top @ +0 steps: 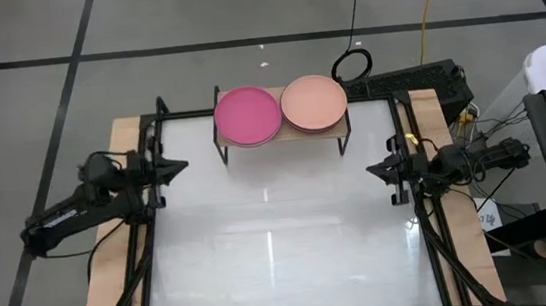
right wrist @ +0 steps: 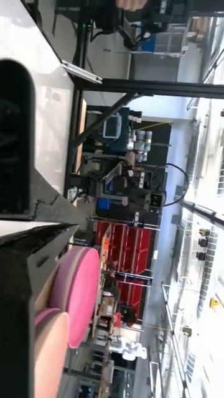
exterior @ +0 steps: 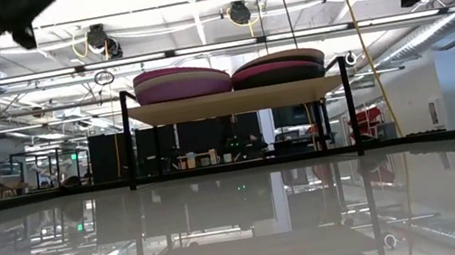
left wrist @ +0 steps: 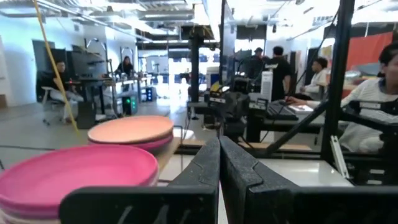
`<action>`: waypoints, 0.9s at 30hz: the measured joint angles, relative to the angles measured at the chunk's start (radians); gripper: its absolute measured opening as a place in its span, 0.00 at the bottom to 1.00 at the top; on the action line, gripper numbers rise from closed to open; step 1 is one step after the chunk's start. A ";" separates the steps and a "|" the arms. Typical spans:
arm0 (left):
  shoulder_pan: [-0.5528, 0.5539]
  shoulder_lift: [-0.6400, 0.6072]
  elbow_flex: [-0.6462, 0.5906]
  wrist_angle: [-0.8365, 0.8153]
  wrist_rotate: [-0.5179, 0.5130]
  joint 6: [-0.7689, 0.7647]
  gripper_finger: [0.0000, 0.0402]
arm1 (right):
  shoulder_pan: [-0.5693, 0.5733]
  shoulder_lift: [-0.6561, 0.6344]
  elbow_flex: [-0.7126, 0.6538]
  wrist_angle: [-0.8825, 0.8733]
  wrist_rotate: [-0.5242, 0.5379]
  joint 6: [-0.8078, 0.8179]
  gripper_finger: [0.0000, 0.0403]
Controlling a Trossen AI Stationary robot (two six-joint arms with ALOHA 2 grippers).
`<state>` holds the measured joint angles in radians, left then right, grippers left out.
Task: Place and stack plates onto a shelf
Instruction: Return to Home Position
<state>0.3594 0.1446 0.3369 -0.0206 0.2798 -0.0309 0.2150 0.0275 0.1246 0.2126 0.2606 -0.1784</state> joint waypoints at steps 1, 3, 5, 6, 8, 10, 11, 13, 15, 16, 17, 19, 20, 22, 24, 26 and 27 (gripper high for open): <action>-0.004 -0.021 -0.033 0.020 0.000 -0.008 0.00 | 0.000 -0.010 -0.008 -0.004 0.000 0.009 0.00; -0.010 -0.064 -0.099 0.054 0.000 -0.029 0.00 | 0.000 -0.021 -0.021 -0.006 0.000 0.023 0.00; -0.016 -0.103 -0.156 0.079 0.000 -0.043 0.00 | 0.000 -0.025 -0.037 -0.007 -0.001 0.035 0.00; -0.018 -0.121 -0.179 0.086 0.000 -0.044 0.00 | 0.000 -0.025 -0.047 -0.006 -0.002 0.038 0.00; -0.022 -0.143 -0.220 0.102 0.000 -0.044 0.00 | 0.000 -0.025 -0.070 -0.012 -0.003 0.040 0.00; -0.024 -0.141 -0.251 0.106 0.000 -0.050 0.00 | 0.000 -0.025 -0.088 -0.008 -0.003 0.039 0.00; -0.024 -0.137 -0.262 0.117 0.000 -0.050 0.00 | 0.000 -0.025 -0.097 -0.008 -0.002 0.039 0.00; -0.024 -0.139 -0.287 0.157 0.000 -0.041 0.00 | 0.000 -0.026 -0.105 -0.002 -0.002 0.040 0.00; -0.024 -0.142 -0.309 0.174 0.000 -0.036 0.00 | 0.000 -0.025 -0.105 -0.011 -0.004 0.048 0.00; -0.024 -0.142 -0.321 0.185 0.002 -0.035 0.00 | 0.000 -0.025 -0.105 -0.011 -0.006 0.055 0.00; -0.024 -0.142 -0.328 0.189 0.007 -0.036 0.00 | 0.000 -0.026 -0.105 -0.009 -0.011 0.061 0.00; -0.024 -0.139 -0.328 0.175 0.016 -0.033 0.00 | 0.000 -0.025 -0.106 -0.025 -0.029 0.062 0.00; -0.024 -0.139 -0.328 0.162 0.016 -0.033 0.00 | 0.000 -0.024 -0.106 -0.039 -0.029 0.064 0.00; -0.024 -0.139 -0.328 0.143 0.017 -0.034 0.00 | 0.000 -0.025 -0.106 -0.043 -0.028 0.067 0.00; -0.024 -0.139 -0.328 0.134 0.025 -0.029 0.00 | 0.000 -0.025 -0.107 -0.046 -0.027 0.067 0.00; -0.024 -0.138 -0.328 0.116 0.035 -0.023 0.00 | 0.000 -0.025 -0.107 -0.050 -0.024 0.067 0.00; -0.024 -0.138 -0.328 0.111 0.034 -0.022 0.01 | 0.000 -0.025 -0.107 -0.050 -0.022 0.067 0.00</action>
<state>0.3351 0.0063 0.0093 0.0904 0.3141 -0.0532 0.2153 0.0029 0.0174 0.1631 0.2387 -0.1116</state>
